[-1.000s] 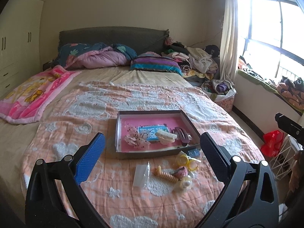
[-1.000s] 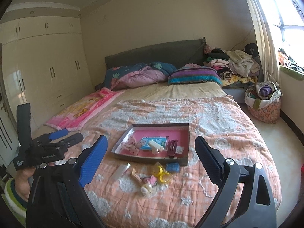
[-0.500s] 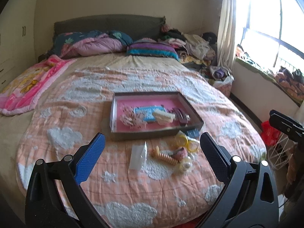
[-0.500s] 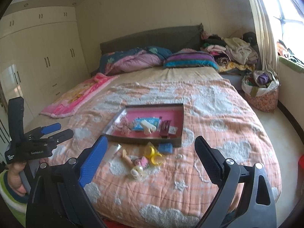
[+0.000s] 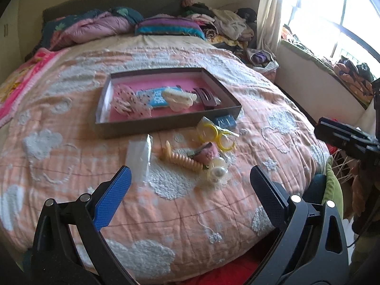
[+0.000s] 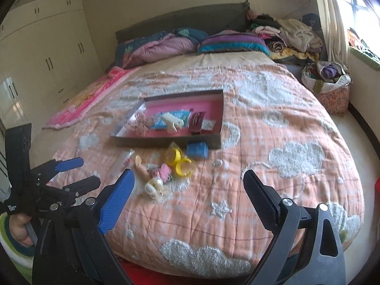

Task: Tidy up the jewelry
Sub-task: 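Grasp the white claw clip with the right tool while the left grasps the pink tie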

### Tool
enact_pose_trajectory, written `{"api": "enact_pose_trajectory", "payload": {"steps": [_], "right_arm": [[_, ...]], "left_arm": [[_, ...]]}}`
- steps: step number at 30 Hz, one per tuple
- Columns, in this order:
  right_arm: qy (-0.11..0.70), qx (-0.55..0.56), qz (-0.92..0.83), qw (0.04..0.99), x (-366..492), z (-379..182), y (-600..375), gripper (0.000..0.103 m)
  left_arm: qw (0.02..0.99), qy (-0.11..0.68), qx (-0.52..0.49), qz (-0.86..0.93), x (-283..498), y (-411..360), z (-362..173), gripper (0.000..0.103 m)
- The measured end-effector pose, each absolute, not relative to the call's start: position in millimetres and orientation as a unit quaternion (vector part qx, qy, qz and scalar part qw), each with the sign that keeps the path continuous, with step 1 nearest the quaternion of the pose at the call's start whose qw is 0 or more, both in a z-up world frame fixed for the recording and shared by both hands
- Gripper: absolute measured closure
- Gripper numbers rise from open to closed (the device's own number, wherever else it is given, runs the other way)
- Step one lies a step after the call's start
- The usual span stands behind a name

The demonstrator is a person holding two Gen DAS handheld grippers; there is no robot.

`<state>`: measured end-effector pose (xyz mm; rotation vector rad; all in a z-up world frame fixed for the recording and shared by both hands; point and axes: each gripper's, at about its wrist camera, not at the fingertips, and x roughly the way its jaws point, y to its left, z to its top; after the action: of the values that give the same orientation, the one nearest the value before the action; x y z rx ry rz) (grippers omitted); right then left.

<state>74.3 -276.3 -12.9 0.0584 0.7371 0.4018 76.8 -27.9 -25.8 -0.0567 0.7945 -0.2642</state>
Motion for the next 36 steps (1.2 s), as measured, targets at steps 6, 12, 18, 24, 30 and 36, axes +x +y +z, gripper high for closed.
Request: {"api": "enact_pose_trajectory", "payload": {"steps": [6,12,18,24,30,36], "right_arm": [[0.384,0.003,0.217,0.898,81,-46,-259,0.011],[0.402,-0.029,0.247,0.881,94,-79,-227,0.012],[0.42,-0.063,0.282,0.86,110,-111,-194,0.025],[0.428,-0.051,0.316,0.845,128,-130,-176,0.062],[0.438,-0.027,0.277,0.855,124,-122,-210,0.062],[0.439,0.026,0.213,0.872,124,-113,-270,0.062]], "left_arm": [[0.913,0.388,-0.027,-0.126,87,-25,-32,0.016],[0.907,0.404,-0.032,-0.118,103,-10,-43,0.038],[0.899,0.418,-0.035,-0.123,116,-4,-48,0.043],[0.888,0.433,-0.009,-0.154,133,-25,-53,0.048],[0.869,0.452,0.028,-0.2,152,-56,-64,0.058],[0.844,0.477,0.084,-0.23,170,-93,-90,0.06]]}}
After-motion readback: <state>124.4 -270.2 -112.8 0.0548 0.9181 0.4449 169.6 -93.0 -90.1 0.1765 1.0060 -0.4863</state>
